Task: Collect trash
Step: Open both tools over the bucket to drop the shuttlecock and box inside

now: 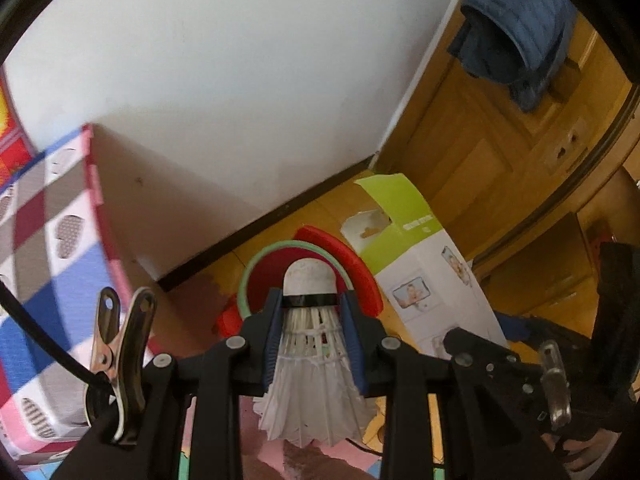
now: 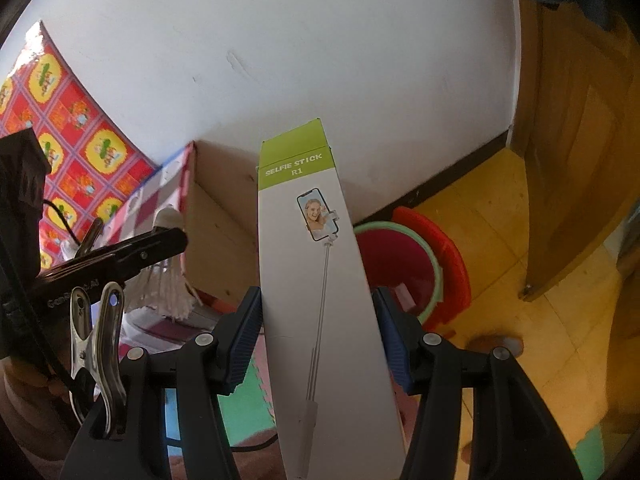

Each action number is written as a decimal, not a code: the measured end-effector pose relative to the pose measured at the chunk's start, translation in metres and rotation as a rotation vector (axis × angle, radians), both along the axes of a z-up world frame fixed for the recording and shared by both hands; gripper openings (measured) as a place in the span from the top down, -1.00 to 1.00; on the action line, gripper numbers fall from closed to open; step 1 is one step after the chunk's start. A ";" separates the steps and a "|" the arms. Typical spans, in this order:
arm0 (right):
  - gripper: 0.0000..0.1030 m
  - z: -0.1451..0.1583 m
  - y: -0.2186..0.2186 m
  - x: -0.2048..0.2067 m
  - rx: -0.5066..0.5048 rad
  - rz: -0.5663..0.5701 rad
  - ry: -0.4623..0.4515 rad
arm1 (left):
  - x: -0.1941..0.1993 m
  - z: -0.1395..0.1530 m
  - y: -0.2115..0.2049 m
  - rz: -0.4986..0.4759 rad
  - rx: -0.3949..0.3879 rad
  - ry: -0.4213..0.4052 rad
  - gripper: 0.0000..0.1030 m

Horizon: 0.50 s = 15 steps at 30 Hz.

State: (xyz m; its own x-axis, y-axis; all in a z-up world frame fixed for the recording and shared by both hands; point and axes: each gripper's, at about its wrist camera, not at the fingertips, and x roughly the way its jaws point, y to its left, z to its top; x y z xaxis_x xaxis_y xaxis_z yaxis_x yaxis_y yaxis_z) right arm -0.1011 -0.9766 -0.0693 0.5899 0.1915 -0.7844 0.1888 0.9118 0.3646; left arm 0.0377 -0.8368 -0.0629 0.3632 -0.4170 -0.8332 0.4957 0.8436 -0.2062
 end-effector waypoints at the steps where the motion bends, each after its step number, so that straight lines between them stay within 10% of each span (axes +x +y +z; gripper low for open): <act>1: -0.09 -0.005 -0.004 0.001 0.000 0.004 0.009 | 0.002 -0.005 -0.004 -0.007 0.004 0.005 0.41; 15: -0.09 -0.095 -0.047 0.019 0.080 -0.061 0.134 | 0.049 -0.121 -0.069 -0.091 0.044 0.060 0.41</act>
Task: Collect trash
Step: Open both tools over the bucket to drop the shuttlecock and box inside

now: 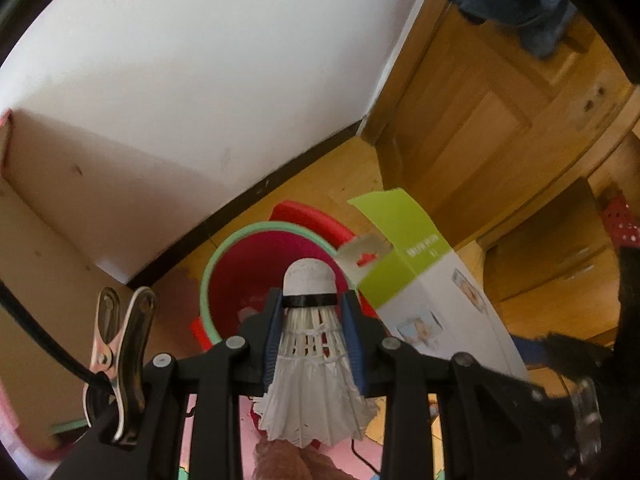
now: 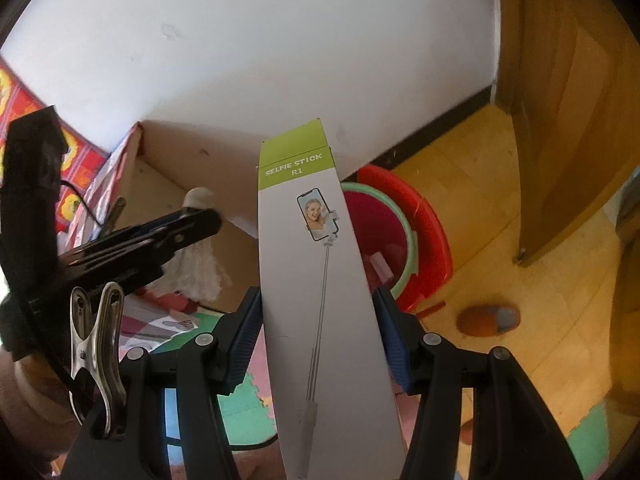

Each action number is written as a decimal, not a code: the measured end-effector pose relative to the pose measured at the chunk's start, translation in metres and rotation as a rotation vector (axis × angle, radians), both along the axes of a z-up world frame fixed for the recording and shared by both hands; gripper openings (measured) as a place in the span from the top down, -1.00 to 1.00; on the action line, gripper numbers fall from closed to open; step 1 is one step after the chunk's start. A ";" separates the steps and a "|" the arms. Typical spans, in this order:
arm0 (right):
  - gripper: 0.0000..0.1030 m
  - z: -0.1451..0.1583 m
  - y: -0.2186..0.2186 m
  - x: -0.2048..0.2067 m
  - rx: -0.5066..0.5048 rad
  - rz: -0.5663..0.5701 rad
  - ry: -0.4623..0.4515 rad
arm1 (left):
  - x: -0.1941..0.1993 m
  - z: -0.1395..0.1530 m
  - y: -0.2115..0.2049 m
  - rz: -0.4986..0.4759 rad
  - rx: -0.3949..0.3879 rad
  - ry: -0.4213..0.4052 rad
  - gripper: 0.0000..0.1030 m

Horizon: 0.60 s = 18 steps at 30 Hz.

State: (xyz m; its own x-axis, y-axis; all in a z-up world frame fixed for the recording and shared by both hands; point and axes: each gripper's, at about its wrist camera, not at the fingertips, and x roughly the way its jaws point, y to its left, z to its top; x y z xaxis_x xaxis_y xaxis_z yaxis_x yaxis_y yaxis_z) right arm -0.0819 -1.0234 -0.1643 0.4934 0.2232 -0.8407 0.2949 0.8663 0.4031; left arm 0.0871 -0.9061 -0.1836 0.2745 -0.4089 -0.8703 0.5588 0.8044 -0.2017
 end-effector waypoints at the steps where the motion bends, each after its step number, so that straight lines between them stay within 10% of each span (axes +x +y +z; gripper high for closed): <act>1: -0.09 -0.009 -0.005 0.002 0.009 -0.003 0.010 | 0.006 -0.013 -0.004 0.004 0.011 0.007 0.41; 18: -0.09 -0.114 -0.019 0.036 0.046 -0.058 0.152 | 0.048 -0.141 -0.035 -0.024 0.124 0.113 0.41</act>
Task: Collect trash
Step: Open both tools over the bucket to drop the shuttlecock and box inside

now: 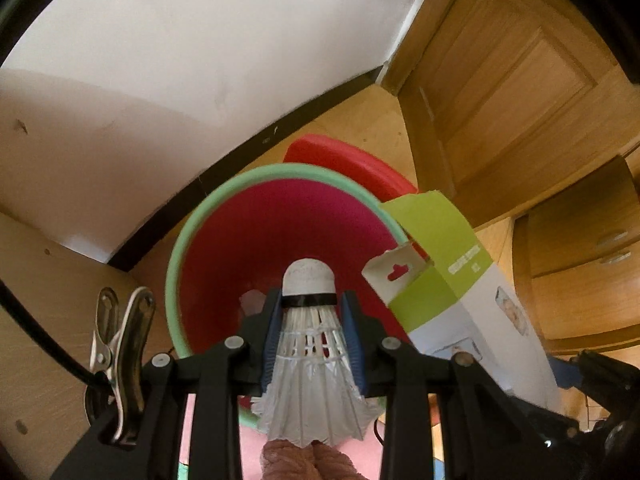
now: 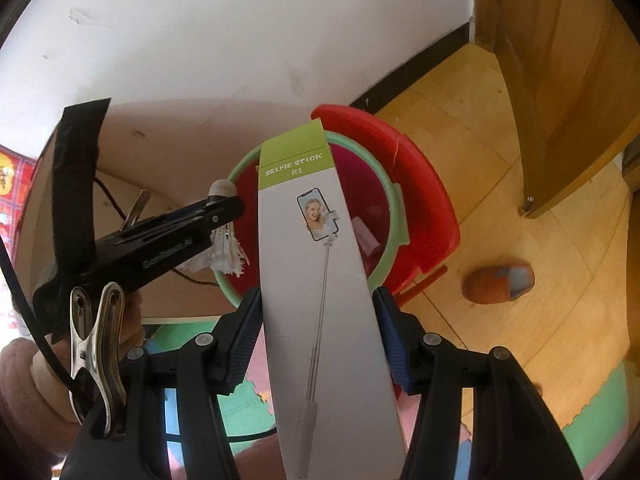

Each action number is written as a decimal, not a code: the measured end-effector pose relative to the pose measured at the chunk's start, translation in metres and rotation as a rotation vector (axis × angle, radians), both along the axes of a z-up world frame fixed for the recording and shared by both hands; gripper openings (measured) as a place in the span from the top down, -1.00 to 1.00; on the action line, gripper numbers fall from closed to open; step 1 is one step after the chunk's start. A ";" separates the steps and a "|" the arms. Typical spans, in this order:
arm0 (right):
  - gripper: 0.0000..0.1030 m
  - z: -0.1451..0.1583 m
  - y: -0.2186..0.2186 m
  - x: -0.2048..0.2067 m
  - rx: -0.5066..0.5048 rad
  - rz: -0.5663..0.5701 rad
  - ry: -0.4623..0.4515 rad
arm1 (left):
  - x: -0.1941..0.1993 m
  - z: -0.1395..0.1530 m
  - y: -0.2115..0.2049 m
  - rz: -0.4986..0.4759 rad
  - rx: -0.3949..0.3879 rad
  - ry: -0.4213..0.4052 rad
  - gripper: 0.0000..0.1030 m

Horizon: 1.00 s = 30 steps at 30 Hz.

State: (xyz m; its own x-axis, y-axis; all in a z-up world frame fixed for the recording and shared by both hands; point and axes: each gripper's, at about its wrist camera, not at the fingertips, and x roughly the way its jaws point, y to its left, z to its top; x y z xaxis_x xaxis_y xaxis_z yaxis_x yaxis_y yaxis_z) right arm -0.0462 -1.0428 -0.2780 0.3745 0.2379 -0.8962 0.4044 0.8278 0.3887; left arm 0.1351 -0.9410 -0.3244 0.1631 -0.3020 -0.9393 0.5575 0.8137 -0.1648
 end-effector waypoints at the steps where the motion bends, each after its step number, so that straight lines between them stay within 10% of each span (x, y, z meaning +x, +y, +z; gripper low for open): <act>1: -0.09 -0.003 0.001 0.001 0.002 0.002 0.006 | 0.001 -0.003 0.000 0.002 0.013 -0.001 0.41; 30: -0.16 -0.022 0.009 0.048 -0.074 0.030 0.051 | 0.010 0.013 0.034 0.085 0.073 0.006 0.17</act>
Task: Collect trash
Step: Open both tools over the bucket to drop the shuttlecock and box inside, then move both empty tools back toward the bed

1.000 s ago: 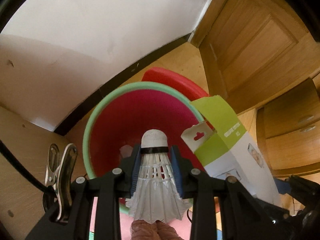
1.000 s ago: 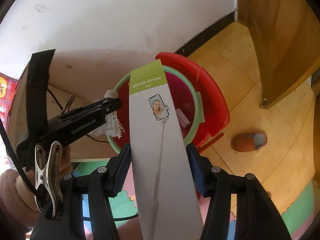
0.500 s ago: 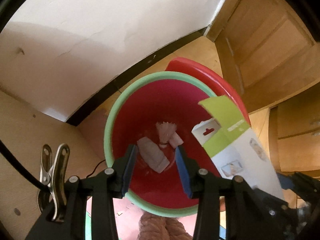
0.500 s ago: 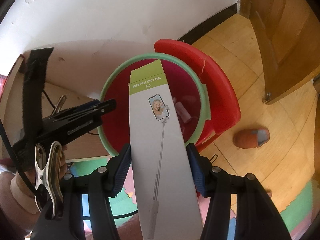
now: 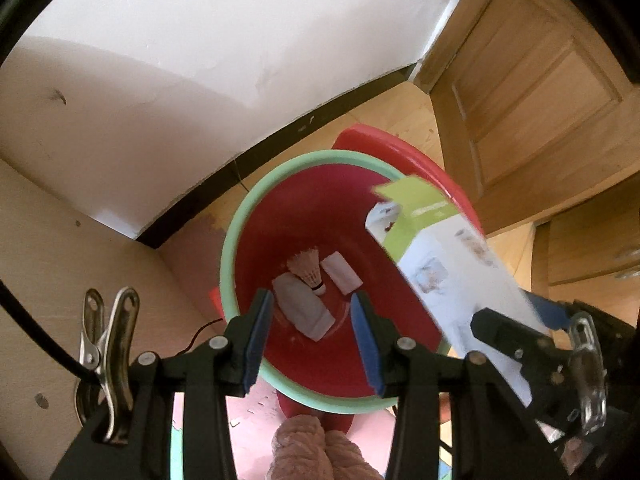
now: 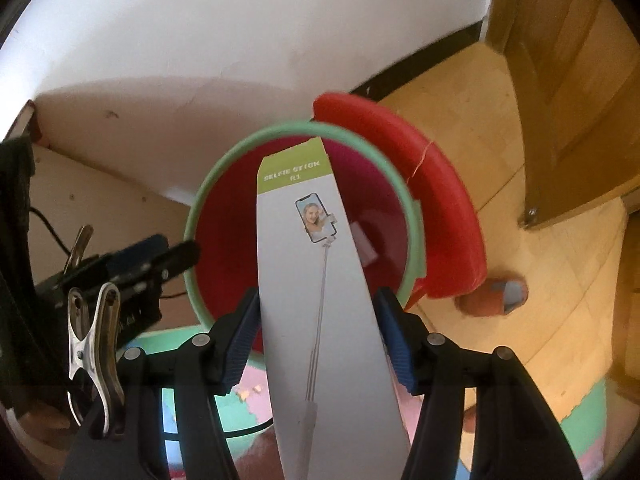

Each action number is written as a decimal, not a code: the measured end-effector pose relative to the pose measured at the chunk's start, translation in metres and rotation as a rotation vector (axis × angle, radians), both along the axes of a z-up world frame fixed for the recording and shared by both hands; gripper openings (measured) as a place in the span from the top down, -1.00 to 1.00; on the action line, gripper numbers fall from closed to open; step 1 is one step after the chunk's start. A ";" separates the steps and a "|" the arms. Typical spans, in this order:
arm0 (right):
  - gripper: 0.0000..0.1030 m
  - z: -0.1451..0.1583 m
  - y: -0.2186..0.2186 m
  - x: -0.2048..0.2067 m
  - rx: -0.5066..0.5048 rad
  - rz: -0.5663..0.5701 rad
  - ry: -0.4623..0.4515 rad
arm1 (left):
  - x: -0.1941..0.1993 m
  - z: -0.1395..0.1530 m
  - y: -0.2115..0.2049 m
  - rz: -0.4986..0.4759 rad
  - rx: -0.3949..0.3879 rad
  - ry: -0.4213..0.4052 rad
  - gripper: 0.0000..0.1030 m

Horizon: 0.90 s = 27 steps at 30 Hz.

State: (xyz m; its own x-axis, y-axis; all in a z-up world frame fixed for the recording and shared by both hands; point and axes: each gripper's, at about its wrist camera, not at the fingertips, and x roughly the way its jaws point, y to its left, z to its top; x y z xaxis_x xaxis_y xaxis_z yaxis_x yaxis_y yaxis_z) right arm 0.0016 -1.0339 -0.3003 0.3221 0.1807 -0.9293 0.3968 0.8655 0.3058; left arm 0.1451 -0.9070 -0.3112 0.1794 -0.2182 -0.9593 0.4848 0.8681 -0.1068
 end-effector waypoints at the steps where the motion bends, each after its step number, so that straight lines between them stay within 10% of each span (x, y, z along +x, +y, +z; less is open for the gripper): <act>1: -0.16 0.000 -0.001 -0.001 0.000 -0.006 -0.003 | -0.001 0.002 0.000 0.000 -0.001 -0.003 0.17; 27: -0.34 0.092 0.007 -0.028 0.014 0.029 -0.189 | -0.053 0.095 0.008 -0.003 -0.046 -0.051 0.17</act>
State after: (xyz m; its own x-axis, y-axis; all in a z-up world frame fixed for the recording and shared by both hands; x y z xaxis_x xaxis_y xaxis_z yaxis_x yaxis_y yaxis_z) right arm -0.0265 -1.0270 -0.2080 0.4851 0.2052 -0.8500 0.3058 0.8709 0.3847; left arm 0.0926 -0.8993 -0.2161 0.2272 -0.2624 -0.9378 0.4932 0.8614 -0.1216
